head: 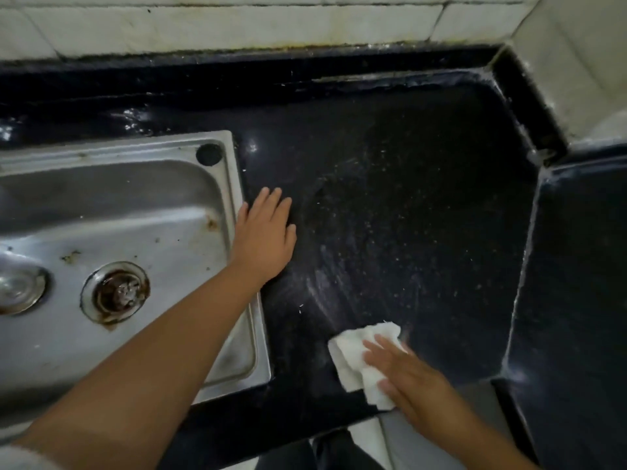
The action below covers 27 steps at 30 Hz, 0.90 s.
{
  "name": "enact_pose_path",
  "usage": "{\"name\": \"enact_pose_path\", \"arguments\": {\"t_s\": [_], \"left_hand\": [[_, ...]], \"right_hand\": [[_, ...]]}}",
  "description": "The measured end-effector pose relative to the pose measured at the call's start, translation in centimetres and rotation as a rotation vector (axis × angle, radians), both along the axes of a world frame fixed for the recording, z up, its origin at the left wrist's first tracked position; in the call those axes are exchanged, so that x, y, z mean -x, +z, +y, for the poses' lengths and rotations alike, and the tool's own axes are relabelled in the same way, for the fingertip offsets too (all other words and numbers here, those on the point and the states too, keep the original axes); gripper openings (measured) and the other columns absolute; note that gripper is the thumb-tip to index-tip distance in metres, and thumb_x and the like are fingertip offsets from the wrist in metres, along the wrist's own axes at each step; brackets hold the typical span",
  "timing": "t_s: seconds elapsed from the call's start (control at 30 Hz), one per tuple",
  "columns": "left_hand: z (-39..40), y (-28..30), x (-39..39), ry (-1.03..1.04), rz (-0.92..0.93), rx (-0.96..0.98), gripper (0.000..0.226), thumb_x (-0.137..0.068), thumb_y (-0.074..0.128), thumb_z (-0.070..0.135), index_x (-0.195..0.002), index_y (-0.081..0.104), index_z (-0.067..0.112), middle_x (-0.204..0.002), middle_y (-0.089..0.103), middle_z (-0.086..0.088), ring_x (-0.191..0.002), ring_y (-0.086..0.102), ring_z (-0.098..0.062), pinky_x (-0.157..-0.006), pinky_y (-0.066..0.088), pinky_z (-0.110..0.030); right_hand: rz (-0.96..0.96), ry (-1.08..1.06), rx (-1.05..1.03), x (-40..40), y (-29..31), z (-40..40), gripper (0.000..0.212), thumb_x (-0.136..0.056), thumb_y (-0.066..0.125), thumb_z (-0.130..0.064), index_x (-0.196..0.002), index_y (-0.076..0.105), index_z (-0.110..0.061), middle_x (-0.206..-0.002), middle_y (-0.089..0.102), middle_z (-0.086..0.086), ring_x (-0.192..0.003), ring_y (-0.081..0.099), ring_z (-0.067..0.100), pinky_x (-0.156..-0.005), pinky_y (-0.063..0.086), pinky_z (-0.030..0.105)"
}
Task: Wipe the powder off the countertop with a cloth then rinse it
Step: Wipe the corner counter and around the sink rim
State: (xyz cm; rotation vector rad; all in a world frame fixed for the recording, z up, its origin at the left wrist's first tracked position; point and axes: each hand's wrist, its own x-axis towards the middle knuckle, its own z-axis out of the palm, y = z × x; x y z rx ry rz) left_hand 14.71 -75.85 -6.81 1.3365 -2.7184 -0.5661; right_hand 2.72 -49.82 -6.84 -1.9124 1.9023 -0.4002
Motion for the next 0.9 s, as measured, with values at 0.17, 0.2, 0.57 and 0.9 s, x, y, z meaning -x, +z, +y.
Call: {"name": "enact_pose_path", "arguments": {"t_s": [0.17,0.2,0.57,0.9], "left_hand": [[2.2,0.6,1.6,-0.242,-0.082,0.014,0.05,-0.098,0.029,0.029,-0.145,0.02,0.014,-0.155,0.011,-0.003,-0.143,0.002,-0.017,-0.113,-0.001,-0.038],[2.6,0.7,1.7,-0.265,-0.096,0.016,0.05,-0.098,0.028,0.03,-0.145,0.019,0.014,-0.155,0.01,-0.002,-0.143,0.002,-0.017,-0.114,-0.001,-0.037],[6.4,1.1,-1.3,-0.245,-0.141,0.004,0.049,-0.098,0.03,0.028,-0.145,0.022,0.014,-0.155,0.013,-0.003,-0.143,0.004,-0.017,-0.114,-0.001,-0.036],[13.4,1.9,-8.0,-0.057,-0.051,0.062,0.046,-0.091,0.038,0.025,-0.128,0.05,0.0,-0.139,0.043,-0.018,-0.133,0.033,-0.034,-0.107,0.024,-0.051]], "right_hand": [[-0.15,-0.539,0.191,2.9,3.9,-1.8,0.056,-0.096,0.032,-0.047,-0.125,0.056,-0.006,-0.125,0.045,-0.003,-0.123,0.032,-0.008,-0.096,0.017,-0.008],[-0.166,-0.58,0.143,3.5,3.5,-2.8,0.052,-0.095,0.036,-0.041,-0.126,0.054,-0.004,-0.125,0.043,-0.006,-0.125,0.033,-0.002,-0.095,0.014,-0.009],[-0.119,-0.074,-0.275,-0.6,1.4,5.2,0.068,-0.093,0.01,-0.061,-0.128,0.053,-0.023,-0.131,0.054,-0.01,-0.132,0.02,-0.01,-0.111,0.016,0.02],[-0.262,-0.146,-0.138,1.1,6.0,8.4,0.081,-0.083,0.025,-0.069,-0.128,0.054,-0.009,-0.125,0.052,-0.024,-0.119,0.041,-0.017,-0.103,0.021,0.002]]}}
